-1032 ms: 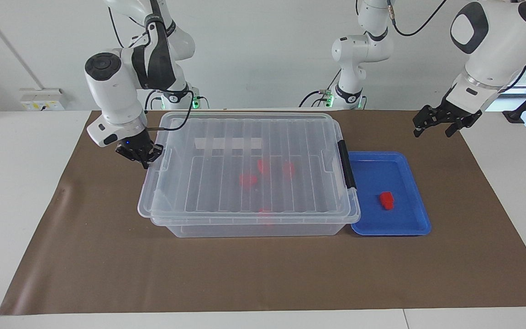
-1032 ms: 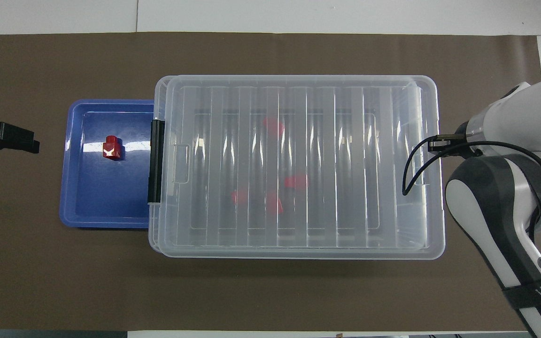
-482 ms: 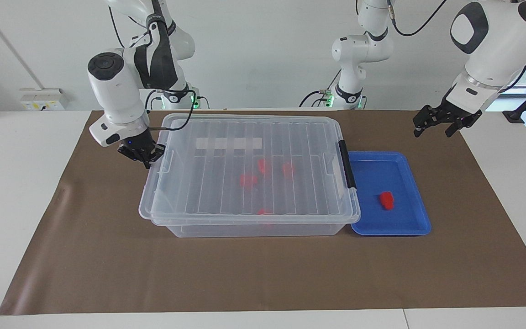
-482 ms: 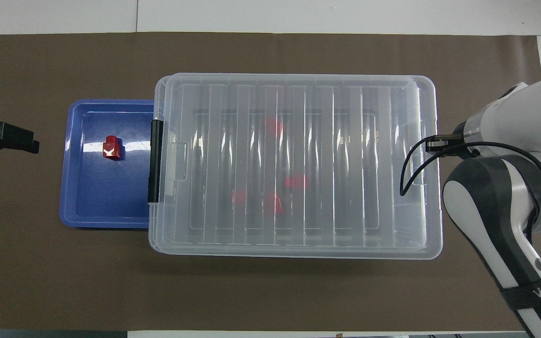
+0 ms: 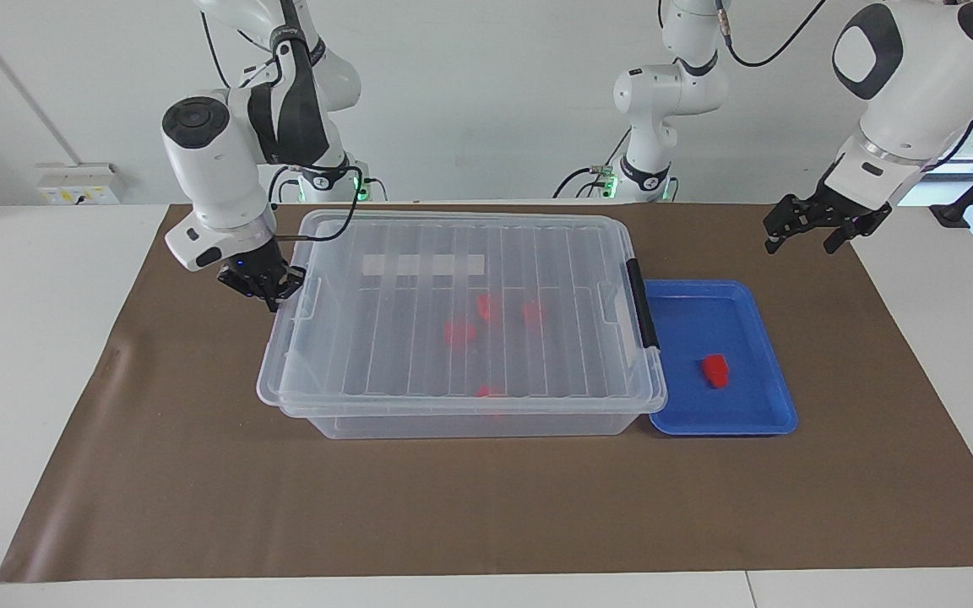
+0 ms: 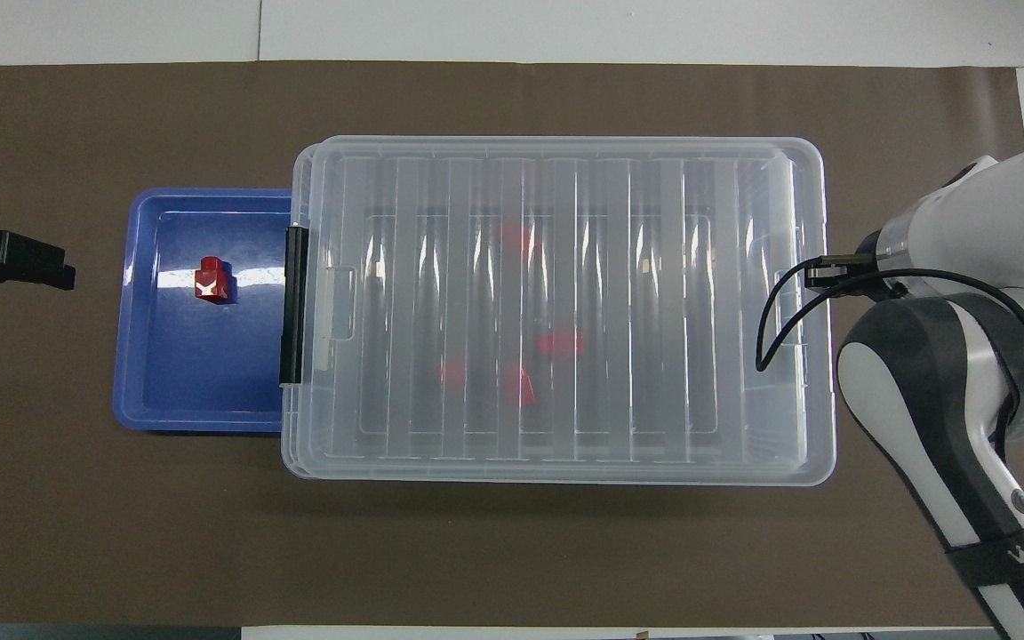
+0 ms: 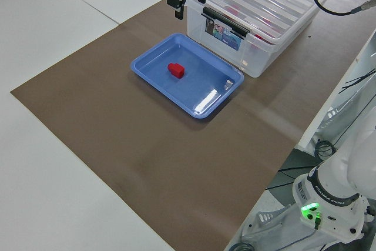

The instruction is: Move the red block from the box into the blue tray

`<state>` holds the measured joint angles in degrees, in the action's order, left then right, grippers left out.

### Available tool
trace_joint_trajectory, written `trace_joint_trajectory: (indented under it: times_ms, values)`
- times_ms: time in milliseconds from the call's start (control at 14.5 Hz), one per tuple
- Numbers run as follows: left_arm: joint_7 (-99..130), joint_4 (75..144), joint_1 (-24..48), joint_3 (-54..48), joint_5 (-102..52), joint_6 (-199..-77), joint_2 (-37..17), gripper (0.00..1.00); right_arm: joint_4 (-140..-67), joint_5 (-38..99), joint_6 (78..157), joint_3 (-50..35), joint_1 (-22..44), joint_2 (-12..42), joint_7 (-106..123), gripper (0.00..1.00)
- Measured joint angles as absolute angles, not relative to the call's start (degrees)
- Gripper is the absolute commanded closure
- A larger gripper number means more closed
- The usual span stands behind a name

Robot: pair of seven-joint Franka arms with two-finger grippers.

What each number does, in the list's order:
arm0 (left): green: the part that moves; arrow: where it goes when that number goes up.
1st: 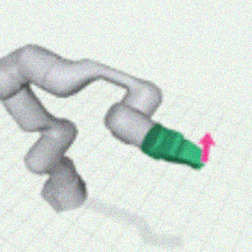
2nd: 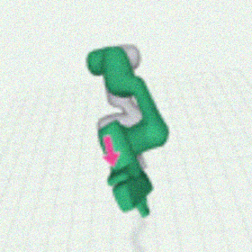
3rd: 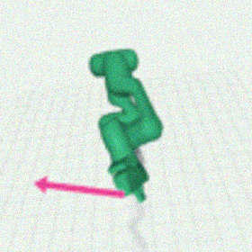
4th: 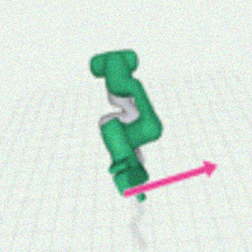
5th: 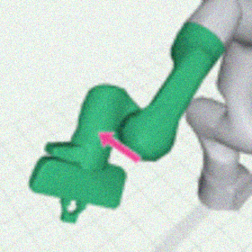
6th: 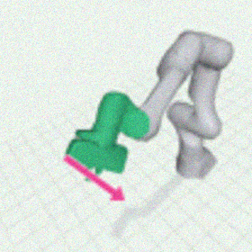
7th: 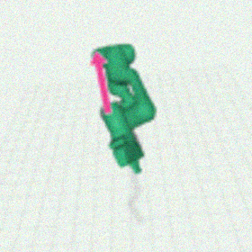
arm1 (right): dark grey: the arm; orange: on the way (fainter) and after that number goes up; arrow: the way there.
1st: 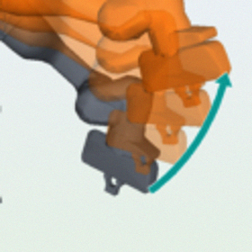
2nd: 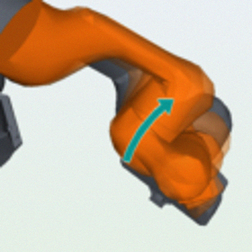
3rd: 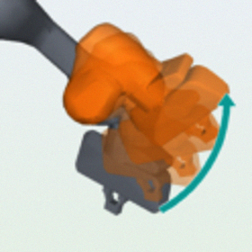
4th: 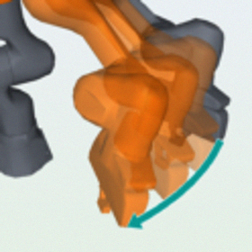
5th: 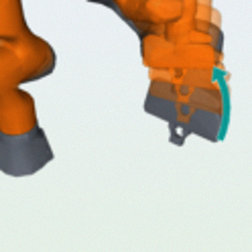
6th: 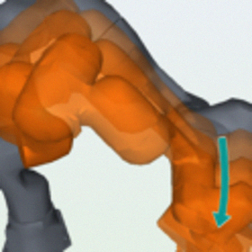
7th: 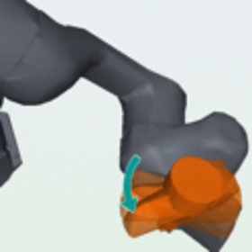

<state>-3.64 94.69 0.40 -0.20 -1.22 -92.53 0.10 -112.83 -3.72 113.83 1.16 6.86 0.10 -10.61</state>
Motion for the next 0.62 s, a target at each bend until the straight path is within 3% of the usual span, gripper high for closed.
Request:
trace_joint_trajectory:
  times_ms: [619]
  values:
    - [-3.66, 94.69, 0.40, -0.18, 0.04, -92.28, 0.42, 0.00, -112.25, -3.72, 113.20, 1.15, 7.38, 0.06, -11.82, 1.00]
